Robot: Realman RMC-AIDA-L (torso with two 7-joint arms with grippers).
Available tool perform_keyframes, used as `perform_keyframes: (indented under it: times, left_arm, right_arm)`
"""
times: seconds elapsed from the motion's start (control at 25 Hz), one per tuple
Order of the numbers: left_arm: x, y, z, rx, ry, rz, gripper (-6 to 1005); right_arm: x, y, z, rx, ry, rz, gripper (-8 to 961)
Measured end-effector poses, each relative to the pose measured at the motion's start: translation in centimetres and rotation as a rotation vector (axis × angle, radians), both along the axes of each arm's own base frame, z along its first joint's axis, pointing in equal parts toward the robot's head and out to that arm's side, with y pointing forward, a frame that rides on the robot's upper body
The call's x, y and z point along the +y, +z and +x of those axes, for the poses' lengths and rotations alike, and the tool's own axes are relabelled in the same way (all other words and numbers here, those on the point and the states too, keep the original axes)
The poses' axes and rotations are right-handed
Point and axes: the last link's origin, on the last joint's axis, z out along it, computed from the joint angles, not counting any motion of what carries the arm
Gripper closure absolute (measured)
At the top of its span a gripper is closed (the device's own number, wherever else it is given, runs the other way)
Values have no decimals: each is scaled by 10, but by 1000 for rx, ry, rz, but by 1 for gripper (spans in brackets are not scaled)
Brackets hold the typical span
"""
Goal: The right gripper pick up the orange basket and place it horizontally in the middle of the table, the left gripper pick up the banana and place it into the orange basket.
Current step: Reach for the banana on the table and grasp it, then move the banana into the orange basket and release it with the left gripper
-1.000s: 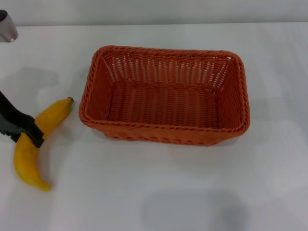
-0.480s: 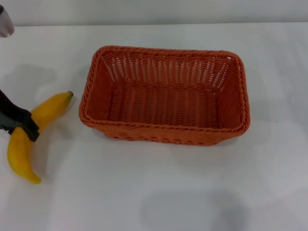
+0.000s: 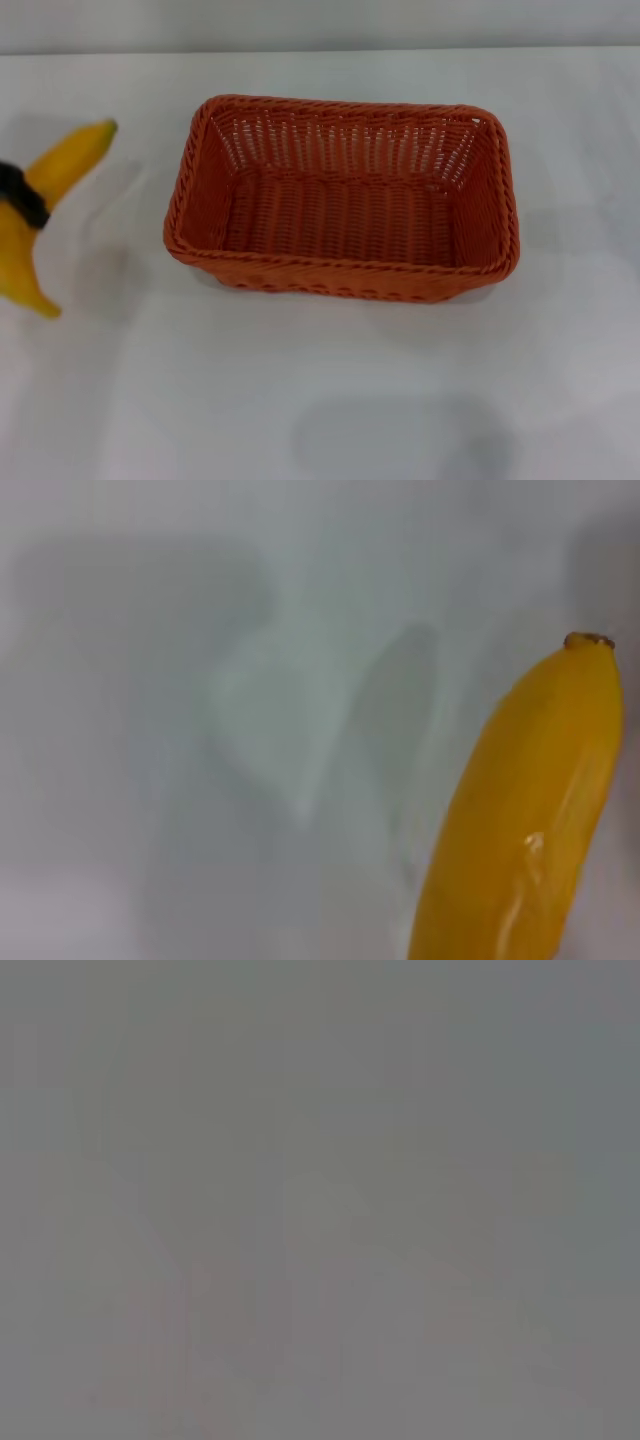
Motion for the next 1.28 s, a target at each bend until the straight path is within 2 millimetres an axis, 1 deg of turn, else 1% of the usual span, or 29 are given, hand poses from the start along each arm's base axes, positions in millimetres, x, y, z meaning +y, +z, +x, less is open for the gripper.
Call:
perform_keyframes:
  times: [0.16, 0.28, 0.4, 0.52, 0.64, 0.72, 0.76, 0.8, 0.88, 0.96, 1.08, 1.28]
  left_arm:
    - [9, 28, 25, -141, -111, 42, 490]
    - [18, 44, 45, -156, -198, 70, 491]
    - [30, 49, 72, -143, -318, 58, 491]
    - [44, 48, 100, -131, -426, 49, 491]
    - [58, 33, 135, -121, -548, 11, 491]
    - [65, 14, 160, -96, -639, -61, 491]
    - [67, 6, 167, -79, -672, -95, 491]
    - [68, -8, 179, -56, -727, -154, 491]
    - [68, -30, 195, -13, -825, -236, 491]
    - [67, -50, 206, 13, -905, -293, 490]
    - [62, -76, 215, 29, -979, -367, 486]
    - [50, -108, 222, 21, -1042, -457, 475]
  right_arm:
    - [-1, 3, 2, 10, -9, 18, 78]
    - [-2, 5, 4, 14, -13, 27, 78]
    - [-2, 5, 4, 14, -14, 27, 78]
    - [-2, 4, 4, 17, -17, 26, 78]
    - [-3, 3, 5, 20, -20, 23, 78]
    - [-3, 2, 5, 21, -20, 22, 78]
    - [-3, 2, 5, 22, -20, 22, 78]
    - [-3, 2, 5, 22, -20, 22, 78]
    - [-4, 2, 6, 23, -23, 22, 78]
    - [-6, 0, 7, 28, -27, 19, 78]
    - [-7, -3, 7, 49, -29, 13, 78]
    - [-11, -2, 11, 59, -39, 15, 78]
